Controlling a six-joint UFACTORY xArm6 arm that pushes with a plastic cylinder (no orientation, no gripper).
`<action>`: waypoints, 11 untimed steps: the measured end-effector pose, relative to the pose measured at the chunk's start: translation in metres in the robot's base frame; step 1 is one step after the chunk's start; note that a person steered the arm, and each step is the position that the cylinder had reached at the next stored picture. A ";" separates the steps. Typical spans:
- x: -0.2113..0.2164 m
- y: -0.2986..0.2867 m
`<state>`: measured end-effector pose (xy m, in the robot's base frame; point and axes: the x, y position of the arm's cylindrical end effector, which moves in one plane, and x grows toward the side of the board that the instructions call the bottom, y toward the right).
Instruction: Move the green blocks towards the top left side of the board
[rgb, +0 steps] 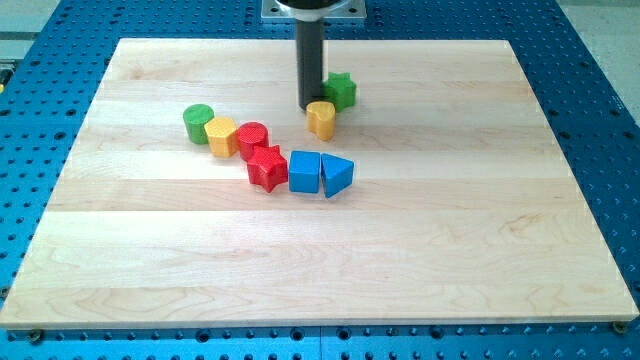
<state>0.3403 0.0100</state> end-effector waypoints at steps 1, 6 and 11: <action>0.004 0.067; -0.091 -0.129; -0.082 -0.212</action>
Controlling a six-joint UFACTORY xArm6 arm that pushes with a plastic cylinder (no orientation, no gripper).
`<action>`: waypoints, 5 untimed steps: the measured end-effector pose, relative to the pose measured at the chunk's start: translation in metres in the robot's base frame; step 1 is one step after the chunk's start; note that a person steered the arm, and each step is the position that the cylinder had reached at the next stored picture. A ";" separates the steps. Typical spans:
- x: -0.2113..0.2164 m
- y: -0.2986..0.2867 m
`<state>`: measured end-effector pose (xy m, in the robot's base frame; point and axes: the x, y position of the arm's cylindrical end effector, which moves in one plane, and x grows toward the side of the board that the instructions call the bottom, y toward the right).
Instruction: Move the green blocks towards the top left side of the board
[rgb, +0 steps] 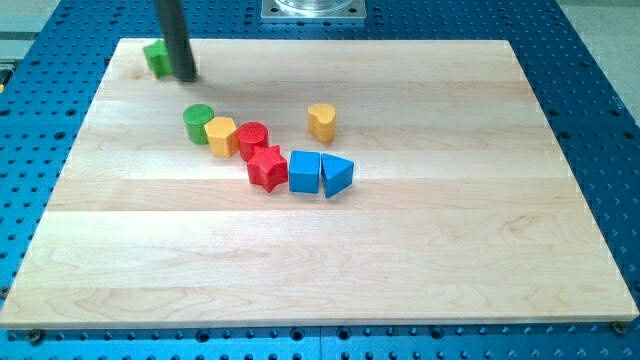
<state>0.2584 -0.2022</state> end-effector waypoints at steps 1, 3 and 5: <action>0.009 0.001; 0.124 0.026; 0.153 0.052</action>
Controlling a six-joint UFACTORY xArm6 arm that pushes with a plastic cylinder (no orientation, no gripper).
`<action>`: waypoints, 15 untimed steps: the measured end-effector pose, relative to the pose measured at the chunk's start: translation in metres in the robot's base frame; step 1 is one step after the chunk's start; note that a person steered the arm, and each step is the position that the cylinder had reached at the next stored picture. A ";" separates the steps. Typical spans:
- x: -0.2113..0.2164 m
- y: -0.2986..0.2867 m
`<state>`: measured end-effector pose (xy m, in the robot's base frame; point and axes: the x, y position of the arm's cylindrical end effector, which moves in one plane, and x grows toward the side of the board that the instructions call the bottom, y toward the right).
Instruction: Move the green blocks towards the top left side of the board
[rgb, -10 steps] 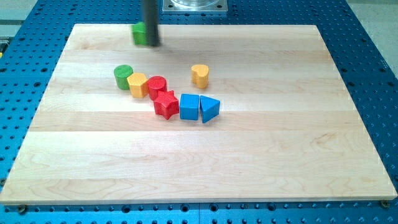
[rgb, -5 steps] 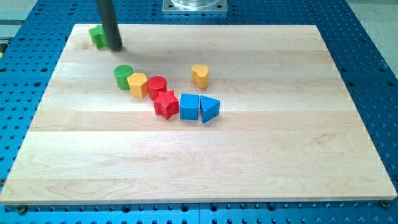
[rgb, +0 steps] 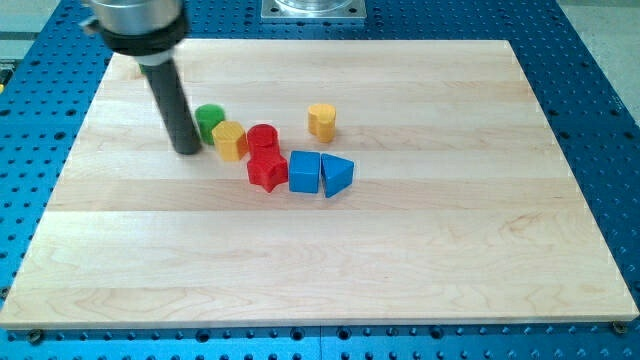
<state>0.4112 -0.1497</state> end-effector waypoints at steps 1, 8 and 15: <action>-0.021 -0.002; -0.087 0.045; -0.149 0.028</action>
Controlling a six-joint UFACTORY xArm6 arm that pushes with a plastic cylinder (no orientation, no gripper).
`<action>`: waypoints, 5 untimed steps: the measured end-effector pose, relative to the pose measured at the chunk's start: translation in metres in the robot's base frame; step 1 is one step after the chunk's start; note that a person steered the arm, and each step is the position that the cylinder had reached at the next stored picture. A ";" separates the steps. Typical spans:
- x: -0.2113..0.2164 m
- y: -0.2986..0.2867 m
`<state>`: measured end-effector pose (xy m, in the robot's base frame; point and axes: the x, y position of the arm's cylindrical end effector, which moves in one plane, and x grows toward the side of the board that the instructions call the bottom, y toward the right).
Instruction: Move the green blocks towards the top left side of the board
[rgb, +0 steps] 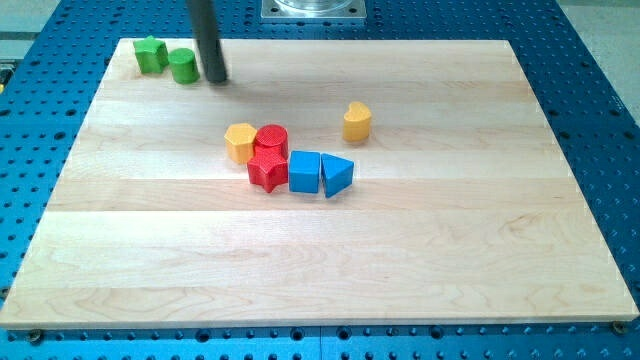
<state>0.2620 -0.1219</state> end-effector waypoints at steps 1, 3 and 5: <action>-0.018 -0.048; 0.020 -0.033; 0.068 -0.180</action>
<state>0.3303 -0.3016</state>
